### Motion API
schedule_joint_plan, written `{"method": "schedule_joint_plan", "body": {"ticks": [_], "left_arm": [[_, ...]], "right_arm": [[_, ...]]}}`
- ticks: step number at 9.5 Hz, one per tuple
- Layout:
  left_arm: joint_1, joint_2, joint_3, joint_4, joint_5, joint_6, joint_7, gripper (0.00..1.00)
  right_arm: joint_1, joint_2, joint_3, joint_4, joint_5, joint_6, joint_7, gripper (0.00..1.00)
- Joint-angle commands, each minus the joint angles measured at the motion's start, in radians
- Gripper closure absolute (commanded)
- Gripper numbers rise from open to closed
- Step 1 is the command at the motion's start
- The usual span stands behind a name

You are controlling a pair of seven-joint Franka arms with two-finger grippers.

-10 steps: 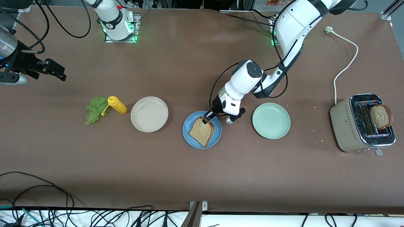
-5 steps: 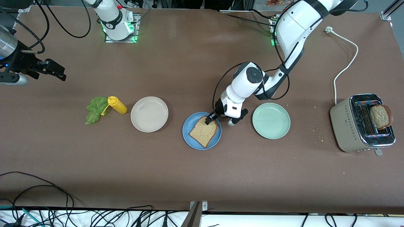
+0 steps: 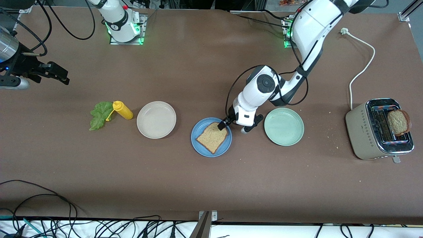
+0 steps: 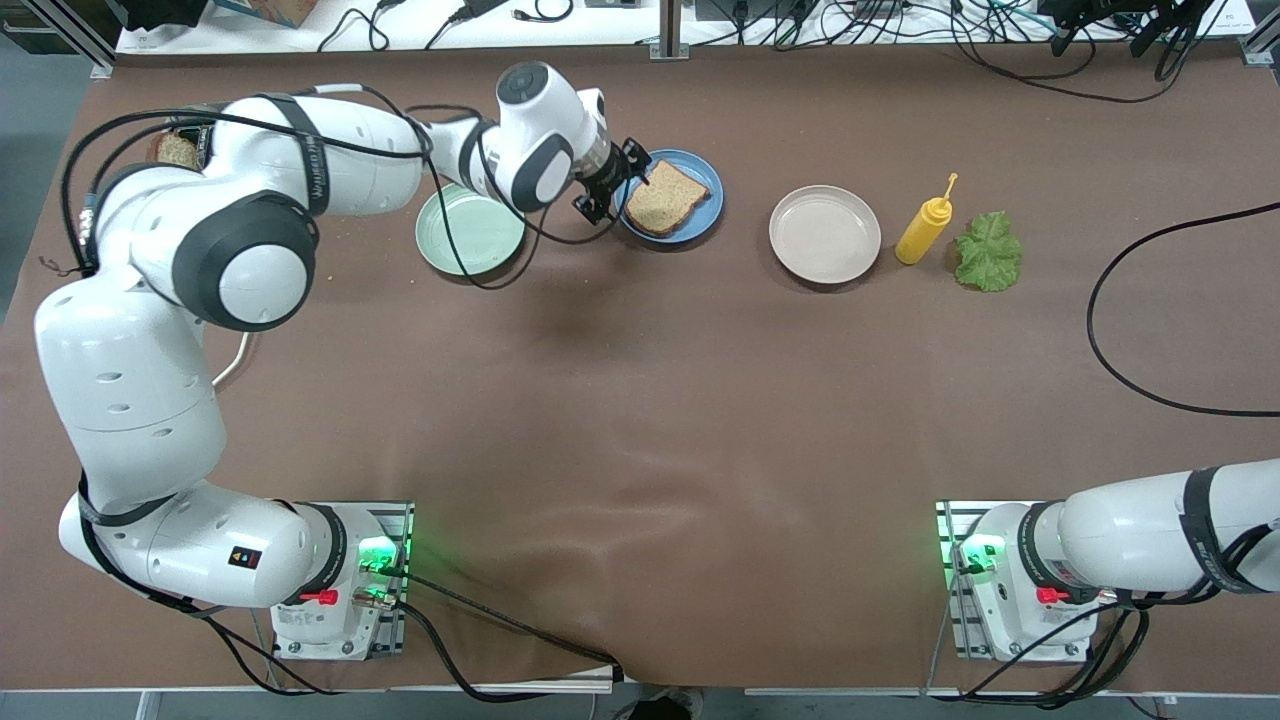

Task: Make sandwich in blue plate with both arms
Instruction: 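Raise the left gripper toward the toaster while the right gripper reaches the lettuce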

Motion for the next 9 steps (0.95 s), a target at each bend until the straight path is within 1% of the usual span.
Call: {"method": "schedule_joint_plan", "body": {"ticks": [1,2,3,4,5,6,7,8,9], "left_arm": [[0.087,-0.227,0.003,-0.011,0.035,-0.306,-0.002,0.09],[0.125,-0.292,0.006,-0.011,0.035,-0.415,0.031,0.09],[0.180,-0.347,0.004,-0.009,0.035,-0.517,0.080,0.09],[0.249,-0.408,0.004,-0.009,0.035,-0.604,0.162,0.04],[0.315,-0.459,0.004,-0.007,0.035,-0.669,0.247,0.00],[0.378,-0.499,0.006,0.006,0.035,-0.748,0.358,0.00],[0.453,-0.516,0.004,0.058,0.035,-0.862,0.478,0.00],[0.525,-0.518,0.006,0.139,0.034,-0.980,0.634,0.00],[0.588,-0.518,0.004,0.182,0.034,-1.026,0.730,0.00]], "right_arm": [[0.004,0.016,-0.001,0.015,-0.018,-0.015,0.004,0.00],[0.004,0.045,-0.001,0.010,-0.068,-0.015,0.002,0.00],[-0.003,0.062,-0.007,0.003,-0.067,-0.016,-0.002,0.00],[-0.020,0.096,-0.031,-0.011,-0.069,-0.016,-0.013,0.00],[-0.033,0.151,-0.080,-0.031,-0.069,0.003,-0.022,0.00],[-0.042,0.221,-0.112,-0.033,-0.058,0.049,-0.077,0.00],[-0.056,0.268,-0.116,-0.046,-0.055,0.084,-0.085,0.00],[-0.066,0.308,-0.116,-0.080,-0.050,0.127,-0.085,0.00],[-0.069,0.338,-0.116,-0.118,-0.038,0.179,-0.085,0.00]]}}
